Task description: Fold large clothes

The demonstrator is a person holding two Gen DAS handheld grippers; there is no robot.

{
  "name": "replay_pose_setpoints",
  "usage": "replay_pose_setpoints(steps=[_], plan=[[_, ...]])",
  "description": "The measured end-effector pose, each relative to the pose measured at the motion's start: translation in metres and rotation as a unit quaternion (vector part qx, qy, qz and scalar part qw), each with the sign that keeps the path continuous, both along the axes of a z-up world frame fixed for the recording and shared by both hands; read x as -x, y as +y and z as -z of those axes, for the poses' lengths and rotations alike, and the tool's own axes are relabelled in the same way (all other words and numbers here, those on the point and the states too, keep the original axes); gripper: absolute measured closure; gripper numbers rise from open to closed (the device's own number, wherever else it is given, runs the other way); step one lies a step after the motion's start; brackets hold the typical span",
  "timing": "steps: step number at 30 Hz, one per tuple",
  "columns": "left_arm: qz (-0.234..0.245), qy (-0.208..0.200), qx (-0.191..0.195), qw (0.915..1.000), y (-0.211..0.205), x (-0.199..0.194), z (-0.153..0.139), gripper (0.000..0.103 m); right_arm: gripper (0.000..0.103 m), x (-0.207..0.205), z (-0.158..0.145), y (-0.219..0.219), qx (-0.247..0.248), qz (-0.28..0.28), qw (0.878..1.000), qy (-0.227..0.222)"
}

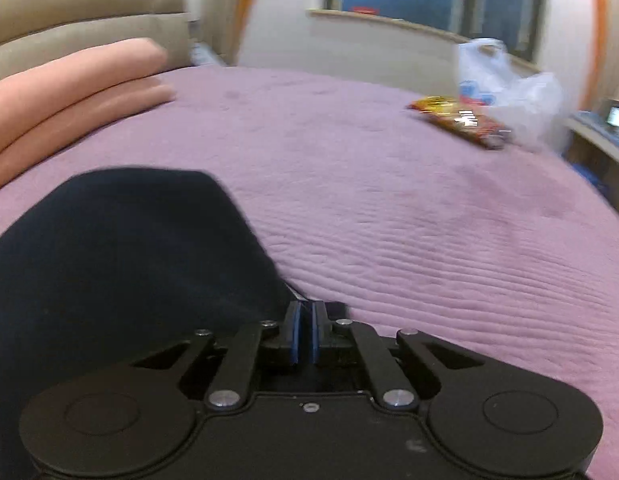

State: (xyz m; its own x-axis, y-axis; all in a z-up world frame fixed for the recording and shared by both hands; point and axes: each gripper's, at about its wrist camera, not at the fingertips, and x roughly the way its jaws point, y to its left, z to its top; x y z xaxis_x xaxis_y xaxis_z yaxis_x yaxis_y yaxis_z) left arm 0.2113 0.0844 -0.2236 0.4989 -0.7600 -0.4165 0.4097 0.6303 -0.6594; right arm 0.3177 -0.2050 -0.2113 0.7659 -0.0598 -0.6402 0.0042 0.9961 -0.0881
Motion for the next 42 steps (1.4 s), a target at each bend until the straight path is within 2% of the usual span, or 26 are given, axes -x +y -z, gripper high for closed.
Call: replay_pose_setpoints(steps=[1, 3, 5, 7, 8, 9, 11, 14, 16, 18, 20, 21, 23, 25, 26, 27, 28, 29, 31, 33, 34, 36, 38, 40, 42], plan=[[-0.004, 0.001, -0.002, 1.0000, 0.002, 0.003, -0.001, 0.061, 0.096, 0.007, -0.009, 0.003, 0.014, 0.015, 1.000, -0.007], [-0.012, 0.003, -0.013, 0.9998, -0.001, 0.002, -0.005, 0.061, 0.093, 0.022, -0.025, 0.004, 0.029, 0.036, 0.999, -0.009], [-0.020, -0.002, -0.042, 0.9989, -0.005, 0.009, -0.013, 0.061, 0.091, 0.055, -0.050, -0.002, -0.012, 0.028, 0.999, -0.020], [-0.025, -0.008, -0.075, 0.9968, -0.009, 0.017, -0.020, 0.061, 0.088, 0.089, -0.071, 0.003, -0.079, -0.011, 0.996, -0.031], [-0.029, -0.005, -0.092, 0.9953, -0.013, 0.020, -0.022, 0.061, 0.083, 0.102, -0.077, 0.005, -0.097, -0.031, 0.994, -0.028], [-0.034, 0.002, -0.106, 0.9938, -0.015, 0.022, -0.024, 0.061, 0.080, 0.119, -0.076, 0.016, -0.106, -0.049, 0.993, -0.012], [-0.049, 0.015, -0.122, 0.9912, -0.016, 0.029, -0.029, 0.061, 0.083, 0.138, -0.060, 0.030, -0.099, -0.063, 0.992, 0.043], [-0.066, 0.028, -0.163, 0.9840, -0.016, 0.041, -0.044, 0.061, 0.084, 0.154, -0.020, 0.025, -0.068, 0.009, 0.989, 0.129], [-0.072, 0.028, -0.197, 0.9774, -0.016, 0.056, -0.057, 0.060, 0.082, 0.172, -0.017, 0.008, -0.108, 0.057, 0.981, 0.150], [-0.081, 0.016, -0.210, 0.9742, -0.016, 0.070, -0.069, 0.060, 0.080, 0.191, -0.028, -0.002, -0.135, 0.076, 0.976, 0.153], [-0.084, 0.004, -0.211, 0.9739, -0.020, 0.086, -0.083, 0.060, 0.080, 0.212, -0.048, -0.006, -0.145, 0.089, 0.975, 0.145], [-0.082, -0.003, -0.213, 0.9737, -0.024, 0.093, -0.090, 0.060, 0.076, 0.221, -0.058, -0.005, -0.145, 0.089, 0.976, 0.139], [-0.074, -0.034, -0.227, 0.9704, -0.034, 0.107, -0.112, 0.058, 0.061, 0.239, -0.085, 0.001, -0.137, 0.085, 0.980, 0.117], [-0.078, -0.078, -0.242, 0.9640, -0.043, 0.125, -0.139, 0.057, 0.034, 0.259, -0.117, 0.011, -0.119, 0.079, 0.987, 0.075], [-0.080, -0.096, -0.244, 0.9618, -0.046, 0.132, -0.152, 0.054, 0.031, 0.268, -0.132, 0.014, -0.111, 0.074, 0.990, 0.053], [-0.083, -0.115, -0.241, 0.9601, -0.048, 0.141, -0.167, 0.052, 0.030, 0.279, -0.150, 0.020, -0.102, 0.065, 0.992, 0.028], [-0.089, -0.132, -0.237, 0.9585, -0.050, 0.149, -0.182, 0.045, 0.026, 0.288, -0.169, 0.024, -0.095, 0.057, 0.994, 0.002], [-0.097, -0.150, -0.232, 0.9561, -0.051, 0.159, -0.199, 0.032, 0.026, 0.296, -0.183, 0.027, -0.091, 0.055, 0.994, -0.018], [-0.111, -0.173, -0.228, 0.9517, -0.053, 0.175, -0.228, 0.012, 0.025, 0.306, -0.212, 0.032, -0.085, 0.056, 0.993, -0.054], [-0.132, -0.194, -0.216, 0.9479, -0.052, 0.194, -0.257, 0.007, 0.021, 0.316, -0.235, 0.037, -0.079, 0.066, 0.991, -0.080], [-0.140, -0.203, -0.208, 0.9465, -0.052, 0.204, -0.269, 0.001, 0.021, 0.319, -0.245, 0.040, -0.072, 0.073, 0.991, -0.086], [-0.158, -0.210, -0.209, 0.9418, -0.050, 0.217, -0.287, 0.000, 0.020, 0.322, -0.256, 0.047, -0.062, 0.085, 0.991, -0.081], [-0.176, -0.212, -0.231, 0.9333, -0.051, 0.226, -0.297, 0.000, 0.019, 0.319, -0.259, 0.054, -0.066, 0.081, 0.992, -0.071], [-0.188, -0.204, -0.261, 0.9248, -0.054, 0.230, -0.297, 0.000, 0.019, 0.322, -0.255, 0.061, -0.083, 0.069, 0.992, -0.060], [-0.191, -0.184, -0.287, 0.9205, -0.056, 0.230, -0.291, 0.000, 0.019, 0.324, -0.249, 0.067, -0.091, 0.065, 0.993, -0.042]])
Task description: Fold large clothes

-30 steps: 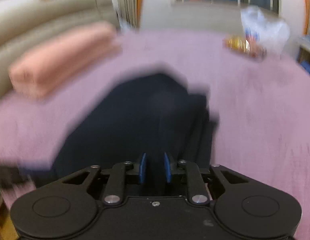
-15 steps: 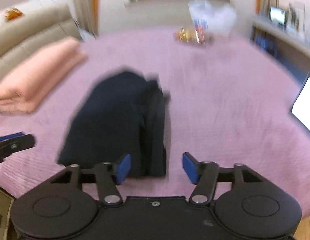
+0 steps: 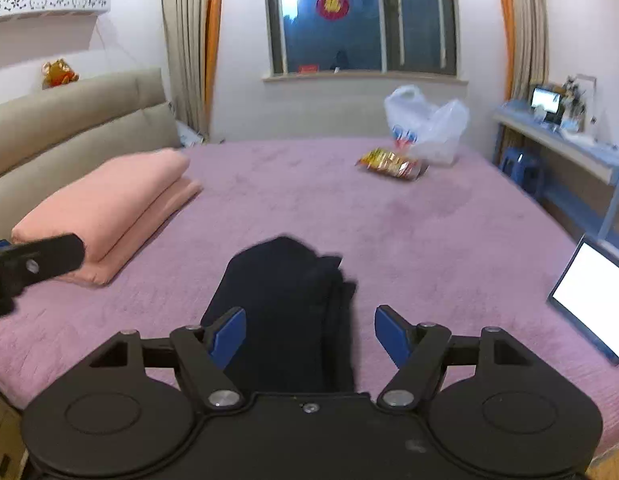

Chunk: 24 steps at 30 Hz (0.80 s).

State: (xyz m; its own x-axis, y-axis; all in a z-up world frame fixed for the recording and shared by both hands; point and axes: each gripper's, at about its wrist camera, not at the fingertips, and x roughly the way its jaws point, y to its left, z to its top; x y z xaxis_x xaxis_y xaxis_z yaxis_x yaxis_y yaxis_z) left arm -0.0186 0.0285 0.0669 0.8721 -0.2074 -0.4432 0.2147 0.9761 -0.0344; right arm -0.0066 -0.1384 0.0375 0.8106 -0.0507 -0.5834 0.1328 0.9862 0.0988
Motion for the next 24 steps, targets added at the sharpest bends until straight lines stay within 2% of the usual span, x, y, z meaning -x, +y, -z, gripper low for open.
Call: replay_pose_setpoints(steps=[4, 13, 24], plan=[[-0.014, 0.034, 0.005, 0.9993, 0.008, -0.004, 0.018, 0.000, 0.019, -0.011, 0.017, 0.006, 0.003, -0.008, 0.999, 0.034], [-0.038, 0.082, 0.011, 0.9959, 0.021, -0.022, 0.055, 0.000, 0.019, -0.020, 0.040, 0.009, 0.019, -0.014, 0.997, 0.068], [-0.042, 0.101, 0.009, 0.9940, 0.021, -0.030, 0.062, 0.000, 0.019, -0.022, 0.047, 0.004, 0.011, -0.015, 0.996, 0.085]])
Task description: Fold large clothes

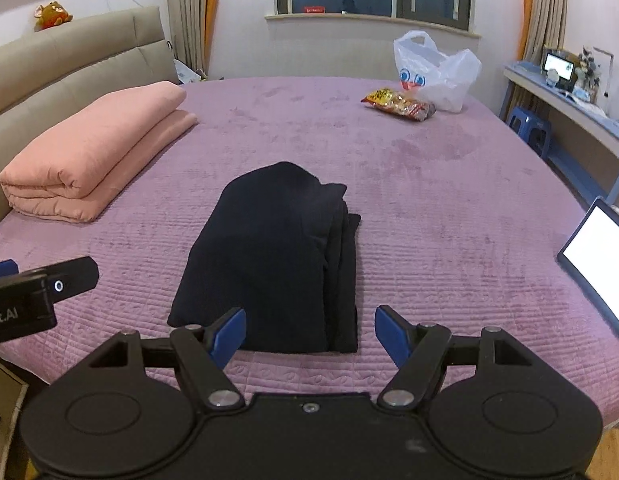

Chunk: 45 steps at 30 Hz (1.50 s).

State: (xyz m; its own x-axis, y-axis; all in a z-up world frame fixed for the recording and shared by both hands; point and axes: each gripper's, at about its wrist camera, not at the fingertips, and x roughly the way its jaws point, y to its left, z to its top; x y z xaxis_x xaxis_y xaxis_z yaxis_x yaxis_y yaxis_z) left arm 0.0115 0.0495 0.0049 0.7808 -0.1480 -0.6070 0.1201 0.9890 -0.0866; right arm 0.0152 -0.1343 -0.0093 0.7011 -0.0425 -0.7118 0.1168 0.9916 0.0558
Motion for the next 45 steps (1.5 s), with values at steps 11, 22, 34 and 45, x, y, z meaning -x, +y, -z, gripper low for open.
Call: replay_pose_setpoints(steps=[11, 22, 34, 45], plan=[[-0.003, -0.006, -0.012, 0.9999, -0.002, 0.001, -0.005, 0.000, 0.019, 0.003, 0.001, 0.000, -0.004, 0.002, 1.000, 0.002], [0.001, -0.016, -0.025, 0.9996, -0.008, 0.009, -0.008, 0.000, 0.019, 0.006, 0.000, 0.000, -0.009, -0.002, 1.000, 0.010], [-0.004, -0.020, -0.040, 0.9990, -0.011, 0.013, -0.009, 0.000, 0.019, 0.008, 0.003, 0.000, -0.011, -0.003, 1.000, 0.012], [0.000, -0.019, -0.039, 0.9991, -0.008, 0.012, -0.009, 0.000, 0.019, 0.010, 0.006, -0.001, -0.018, -0.003, 1.000, 0.018]])
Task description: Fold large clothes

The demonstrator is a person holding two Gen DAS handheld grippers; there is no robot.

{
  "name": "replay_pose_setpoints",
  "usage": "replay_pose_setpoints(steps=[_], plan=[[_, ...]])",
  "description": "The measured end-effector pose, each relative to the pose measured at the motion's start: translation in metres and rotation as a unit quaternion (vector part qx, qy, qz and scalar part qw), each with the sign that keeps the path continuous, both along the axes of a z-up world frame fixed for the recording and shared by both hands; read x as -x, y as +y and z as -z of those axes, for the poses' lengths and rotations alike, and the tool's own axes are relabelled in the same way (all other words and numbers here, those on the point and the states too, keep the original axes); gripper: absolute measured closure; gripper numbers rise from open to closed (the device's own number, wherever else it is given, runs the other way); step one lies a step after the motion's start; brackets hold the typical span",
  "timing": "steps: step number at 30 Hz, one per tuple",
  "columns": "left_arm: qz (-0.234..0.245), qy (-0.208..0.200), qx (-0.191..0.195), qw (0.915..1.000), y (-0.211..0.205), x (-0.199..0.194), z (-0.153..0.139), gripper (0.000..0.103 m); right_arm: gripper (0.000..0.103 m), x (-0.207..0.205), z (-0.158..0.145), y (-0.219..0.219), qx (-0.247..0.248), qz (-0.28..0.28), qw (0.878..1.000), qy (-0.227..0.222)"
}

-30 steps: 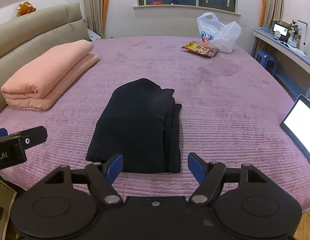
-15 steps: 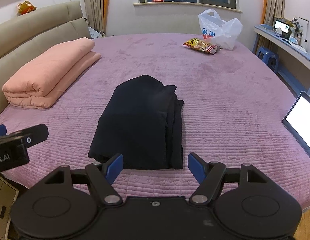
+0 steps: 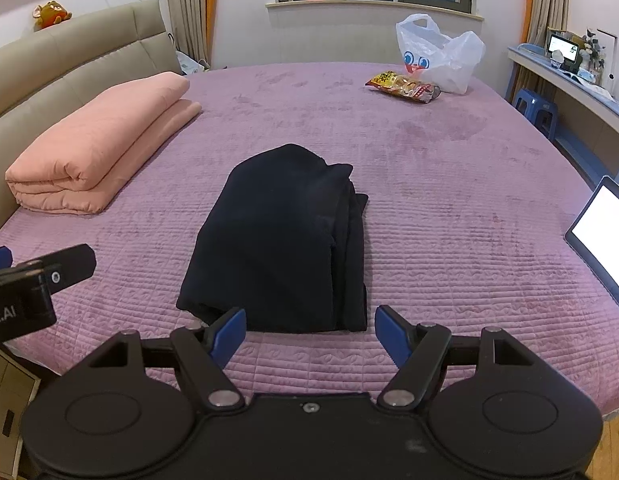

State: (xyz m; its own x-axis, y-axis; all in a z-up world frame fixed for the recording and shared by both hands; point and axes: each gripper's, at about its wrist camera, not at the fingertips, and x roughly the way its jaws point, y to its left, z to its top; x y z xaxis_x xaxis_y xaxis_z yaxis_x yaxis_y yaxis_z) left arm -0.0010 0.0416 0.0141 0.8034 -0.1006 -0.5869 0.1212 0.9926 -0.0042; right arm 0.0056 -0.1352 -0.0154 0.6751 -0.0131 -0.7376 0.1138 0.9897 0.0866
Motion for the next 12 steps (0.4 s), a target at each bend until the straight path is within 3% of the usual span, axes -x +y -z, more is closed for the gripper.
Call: replay_pose_setpoints(steps=[7, 12], plan=[[-0.002, 0.001, 0.002, 1.0000, 0.0027, 0.0006, 0.0008, 0.000, 0.019, 0.0004, 0.0005, 0.0002, 0.000, 0.000, 1.000, 0.001], [0.002, -0.029, -0.017, 0.9994, -0.0003, 0.0090, 0.0010, 0.001, 0.019, 0.0013, 0.0018, 0.0012, -0.001, 0.000, 1.000, 0.001]])
